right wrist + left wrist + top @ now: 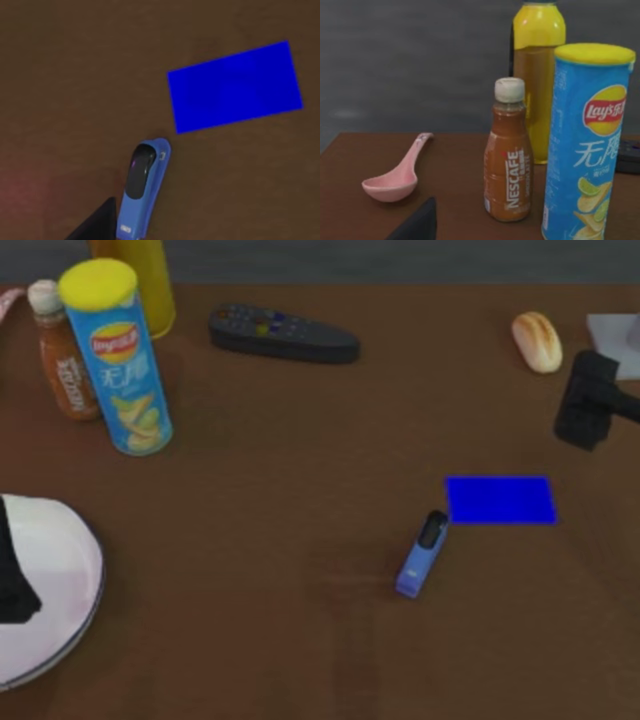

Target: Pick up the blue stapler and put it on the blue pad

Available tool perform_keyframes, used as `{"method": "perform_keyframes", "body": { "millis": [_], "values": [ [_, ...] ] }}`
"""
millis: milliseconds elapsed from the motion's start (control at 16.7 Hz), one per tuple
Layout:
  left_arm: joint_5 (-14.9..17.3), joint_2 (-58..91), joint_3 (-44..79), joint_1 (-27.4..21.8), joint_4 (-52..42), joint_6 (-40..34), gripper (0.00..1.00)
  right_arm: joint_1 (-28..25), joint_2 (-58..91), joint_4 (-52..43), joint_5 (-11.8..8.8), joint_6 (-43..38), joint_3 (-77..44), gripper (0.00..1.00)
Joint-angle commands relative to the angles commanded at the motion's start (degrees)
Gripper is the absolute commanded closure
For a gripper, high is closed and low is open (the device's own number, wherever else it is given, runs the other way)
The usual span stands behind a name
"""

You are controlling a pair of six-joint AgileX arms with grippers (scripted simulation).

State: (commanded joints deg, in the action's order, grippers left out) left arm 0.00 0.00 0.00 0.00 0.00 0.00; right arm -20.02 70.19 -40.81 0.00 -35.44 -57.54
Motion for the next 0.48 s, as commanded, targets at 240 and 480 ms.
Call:
{"method": "perform_keyframes", "body": {
  "millis": [240,480],
  "values": [
    [0.00,0.00,0.00,0.00,0.00,0.00,0.00,-6.15,21.00,-12.71,-0.05,-10.85,-17.37,0.00],
    [0.00,0.00,0.00,0.00,0.00,0.00,0.00,-11.02,37.95,-22.33,-0.06,-19.48,-31.67,0.00]
  ]
}}
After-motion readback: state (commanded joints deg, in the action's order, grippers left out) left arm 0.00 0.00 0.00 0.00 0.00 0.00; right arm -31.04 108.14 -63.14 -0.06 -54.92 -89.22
